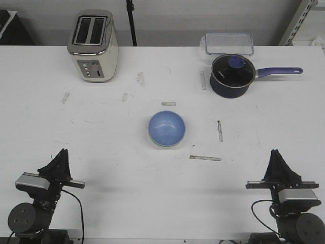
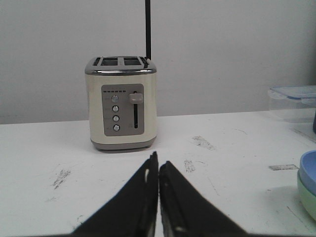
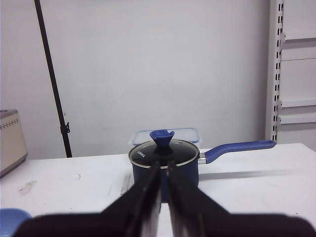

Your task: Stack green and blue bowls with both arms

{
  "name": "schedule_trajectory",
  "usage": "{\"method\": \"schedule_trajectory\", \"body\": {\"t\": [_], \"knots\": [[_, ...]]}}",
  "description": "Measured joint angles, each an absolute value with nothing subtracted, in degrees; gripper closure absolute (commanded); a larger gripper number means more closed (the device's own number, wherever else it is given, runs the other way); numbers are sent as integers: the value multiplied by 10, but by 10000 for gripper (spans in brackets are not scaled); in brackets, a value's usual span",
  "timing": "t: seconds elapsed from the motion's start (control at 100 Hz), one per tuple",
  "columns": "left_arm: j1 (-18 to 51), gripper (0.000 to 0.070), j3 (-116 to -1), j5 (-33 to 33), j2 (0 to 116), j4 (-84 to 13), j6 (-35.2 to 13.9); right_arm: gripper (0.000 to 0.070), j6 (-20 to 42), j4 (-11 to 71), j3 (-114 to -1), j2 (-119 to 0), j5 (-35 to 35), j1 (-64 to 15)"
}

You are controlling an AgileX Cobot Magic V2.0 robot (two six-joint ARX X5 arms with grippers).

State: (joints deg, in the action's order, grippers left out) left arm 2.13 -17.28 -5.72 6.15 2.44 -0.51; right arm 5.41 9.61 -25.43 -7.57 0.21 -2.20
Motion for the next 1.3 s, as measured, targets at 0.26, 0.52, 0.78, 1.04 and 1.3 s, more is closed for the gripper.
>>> {"method": "schedule_trajectory", "body": {"t": [0.26,0.52,0.78,1.04,1.3], "knots": [[32,699,-116,14,11,23,-4,686,54,96,-255,-76,2,-22],[32,699,-71,15,3,25,-3,686,54,96,-255,-76,2,-22],[30,697,-19,13,3,45,1,686,54,96,-254,-76,2,-22],[15,697,-20,-1,3,60,1,686,54,96,-255,-76,2,-22],[15,697,-20,-1,3,60,1,686,54,96,-255,-76,2,-22]]}}
